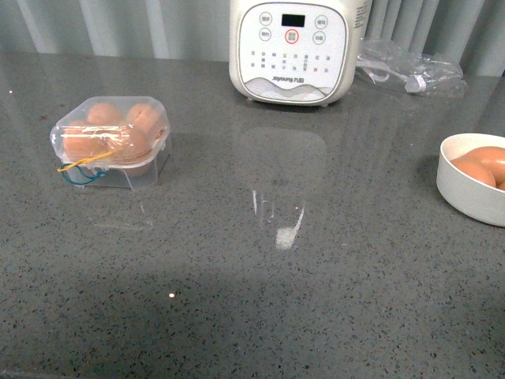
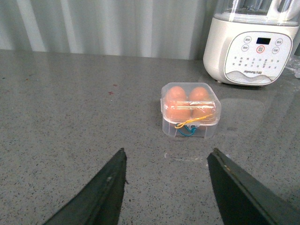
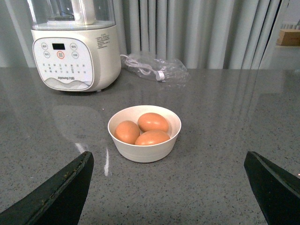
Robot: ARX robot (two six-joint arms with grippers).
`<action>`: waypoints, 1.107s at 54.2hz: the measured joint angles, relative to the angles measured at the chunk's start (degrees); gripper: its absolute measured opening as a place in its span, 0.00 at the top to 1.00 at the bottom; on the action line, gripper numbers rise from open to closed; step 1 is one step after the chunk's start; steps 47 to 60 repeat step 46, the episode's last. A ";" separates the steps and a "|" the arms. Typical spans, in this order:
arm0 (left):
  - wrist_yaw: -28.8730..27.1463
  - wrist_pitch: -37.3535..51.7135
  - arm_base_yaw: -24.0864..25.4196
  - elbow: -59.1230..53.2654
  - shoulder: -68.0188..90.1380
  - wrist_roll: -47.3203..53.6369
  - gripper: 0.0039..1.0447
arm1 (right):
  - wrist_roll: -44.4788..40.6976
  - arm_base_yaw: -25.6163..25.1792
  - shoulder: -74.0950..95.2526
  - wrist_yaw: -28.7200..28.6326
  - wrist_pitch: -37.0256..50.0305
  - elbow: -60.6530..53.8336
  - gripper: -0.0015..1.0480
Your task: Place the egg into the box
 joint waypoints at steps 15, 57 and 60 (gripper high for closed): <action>0.00 0.00 0.00 0.00 0.00 0.02 0.07 | 0.02 0.00 0.00 0.00 0.00 0.00 0.07; 0.00 0.00 0.00 0.00 0.00 0.02 0.06 | 0.02 0.00 0.00 0.00 0.00 0.00 0.07; 0.00 0.00 0.00 0.00 0.00 0.02 0.06 | 0.02 0.00 0.00 0.00 0.00 0.00 0.07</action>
